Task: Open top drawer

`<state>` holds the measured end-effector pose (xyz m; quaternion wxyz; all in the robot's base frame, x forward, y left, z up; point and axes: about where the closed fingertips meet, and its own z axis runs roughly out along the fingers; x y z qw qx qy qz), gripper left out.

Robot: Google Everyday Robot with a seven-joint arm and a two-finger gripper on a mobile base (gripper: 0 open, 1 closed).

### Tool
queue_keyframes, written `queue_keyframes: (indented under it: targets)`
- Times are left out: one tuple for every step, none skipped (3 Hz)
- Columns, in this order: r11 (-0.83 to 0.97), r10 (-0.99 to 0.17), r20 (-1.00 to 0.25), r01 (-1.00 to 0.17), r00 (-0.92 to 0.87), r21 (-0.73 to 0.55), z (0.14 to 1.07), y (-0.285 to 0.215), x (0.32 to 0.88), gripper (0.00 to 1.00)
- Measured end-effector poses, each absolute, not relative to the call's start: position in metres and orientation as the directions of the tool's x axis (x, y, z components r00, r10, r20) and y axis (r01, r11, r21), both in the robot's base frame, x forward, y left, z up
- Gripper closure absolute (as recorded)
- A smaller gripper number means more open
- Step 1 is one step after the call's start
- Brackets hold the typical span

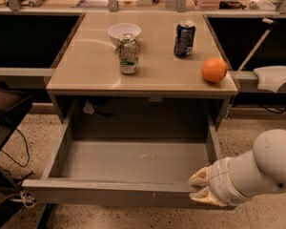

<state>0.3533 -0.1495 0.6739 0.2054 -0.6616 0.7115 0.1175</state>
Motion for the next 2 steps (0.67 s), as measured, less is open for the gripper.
queue_keyframes:
  targets:
    - [0.097, -0.893, -0.448, -0.99, -0.04, -0.105, 0.6739, -0.1495, 0.3533, 0.11]
    - [0.097, -0.893, -0.448, -0.99, -0.04, -0.105, 0.6739, -0.1495, 0.3533, 0.0]
